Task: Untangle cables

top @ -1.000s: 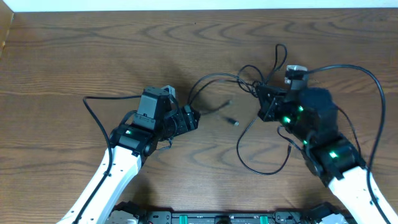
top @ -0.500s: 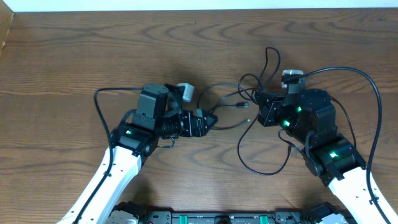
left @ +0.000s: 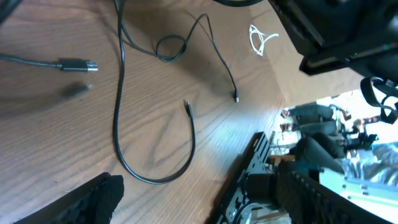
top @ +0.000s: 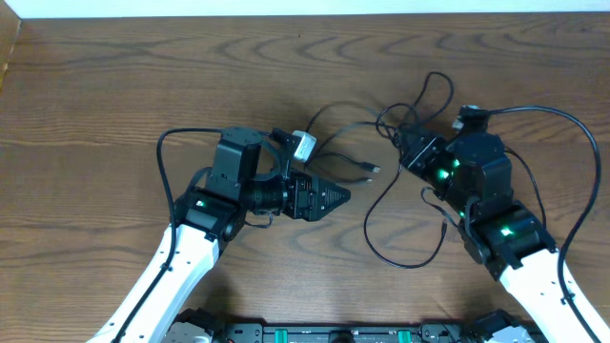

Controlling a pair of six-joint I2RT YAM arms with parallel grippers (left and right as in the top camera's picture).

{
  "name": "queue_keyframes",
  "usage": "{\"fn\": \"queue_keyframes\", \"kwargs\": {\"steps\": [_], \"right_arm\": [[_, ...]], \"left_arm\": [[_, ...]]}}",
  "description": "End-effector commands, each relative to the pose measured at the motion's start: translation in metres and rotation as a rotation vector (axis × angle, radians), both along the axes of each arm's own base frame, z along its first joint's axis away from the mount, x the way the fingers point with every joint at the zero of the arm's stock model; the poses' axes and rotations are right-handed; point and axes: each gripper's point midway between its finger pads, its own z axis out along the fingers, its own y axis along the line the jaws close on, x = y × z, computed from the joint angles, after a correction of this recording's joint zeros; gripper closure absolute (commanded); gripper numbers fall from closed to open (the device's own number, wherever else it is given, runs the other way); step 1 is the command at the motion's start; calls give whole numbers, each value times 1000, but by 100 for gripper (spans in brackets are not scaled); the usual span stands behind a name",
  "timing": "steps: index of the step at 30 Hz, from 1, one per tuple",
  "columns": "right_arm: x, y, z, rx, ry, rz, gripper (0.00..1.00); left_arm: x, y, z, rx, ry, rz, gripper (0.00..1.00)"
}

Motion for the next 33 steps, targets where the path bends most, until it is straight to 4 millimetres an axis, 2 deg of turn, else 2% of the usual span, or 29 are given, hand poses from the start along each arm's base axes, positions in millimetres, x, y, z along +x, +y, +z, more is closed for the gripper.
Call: {"fn": "queue_keyframes", "kwargs": {"steps": [1, 3, 6, 7, 10, 12, 16, 23, 29, 33], "right_arm": [[15, -19, -3, 200, 64, -254, 99], [24, -18, 0, 244, 46, -280, 99], [36, -5, 14, 303, -12, -236, 98], [38, 1, 19, 338, -23, -210, 99], [38, 1, 19, 354, -15, -215, 99], [34, 3, 11, 422, 52, -240, 99], [16, 28, -3, 633, 266, -202, 99], [-12, 66, 2, 895, 545, -95, 99], [-4, 64, 15, 923, 489, -71, 99], [2, 51, 12, 928, 484, -112, 99]], "left_arm": [[11, 4, -3, 20, 75, 112, 14], [17, 8, -7, 42, 100, 173, 14], [24, 12, -12, 65, 132, 249, 14], [26, 13, -14, 73, 144, 275, 14], [29, 13, -18, 96, 153, 321, 14], [32, 13, -21, 120, 150, 368, 14], [38, 5, -19, 147, 78, 412, 14], [40, -16, -9, 193, -86, 476, 14], [34, -22, -10, 245, -154, 514, 15], [39, -12, -13, 290, -176, 572, 15]]}}
